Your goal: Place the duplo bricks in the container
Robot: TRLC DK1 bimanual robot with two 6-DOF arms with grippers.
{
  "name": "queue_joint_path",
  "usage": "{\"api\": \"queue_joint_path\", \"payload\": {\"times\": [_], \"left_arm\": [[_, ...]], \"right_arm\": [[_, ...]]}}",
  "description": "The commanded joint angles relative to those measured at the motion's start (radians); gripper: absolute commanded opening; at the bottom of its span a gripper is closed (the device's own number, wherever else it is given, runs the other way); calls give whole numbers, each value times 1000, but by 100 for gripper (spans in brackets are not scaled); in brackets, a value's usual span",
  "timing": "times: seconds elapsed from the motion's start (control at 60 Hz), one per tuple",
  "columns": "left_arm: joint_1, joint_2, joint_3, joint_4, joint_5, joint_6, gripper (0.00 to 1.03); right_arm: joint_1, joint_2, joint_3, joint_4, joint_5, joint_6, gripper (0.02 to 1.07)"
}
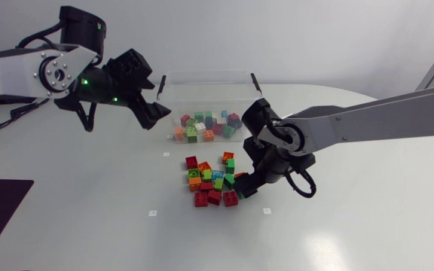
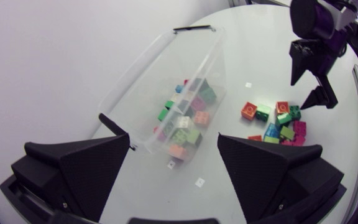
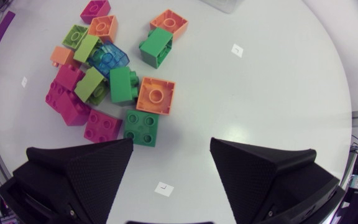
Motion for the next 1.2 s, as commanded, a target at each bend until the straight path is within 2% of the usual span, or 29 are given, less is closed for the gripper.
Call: {"api": "queue_joint_path", "payload": {"times": [0.0,0.25,0.317,0.433,0.65,0.95,1.183], "left_arm": [[-12,-62,-89,-11,-4,55,99],[-26,-132,-273,-34,-2,161,99],[-41,-135,-313,-32,-4,167,99],[-79,-135,-367,-31,-4,178,99],[-148,-92,-414,6,-19,179,98],[-213,36,-410,114,-30,172,98],[-244,110,-411,150,-28,170,96]], "right_arm": [[24,38,-8,-10,-12,-12,90],[54,102,36,-13,-12,-9,86],[53,126,56,-13,-12,-9,79],[50,153,79,-11,-12,-7,74],[50,196,107,-2,-12,-6,44],[5,80,47,-22,-14,-29,42],[-69,-44,85,-90,-20,-59,42]]}}
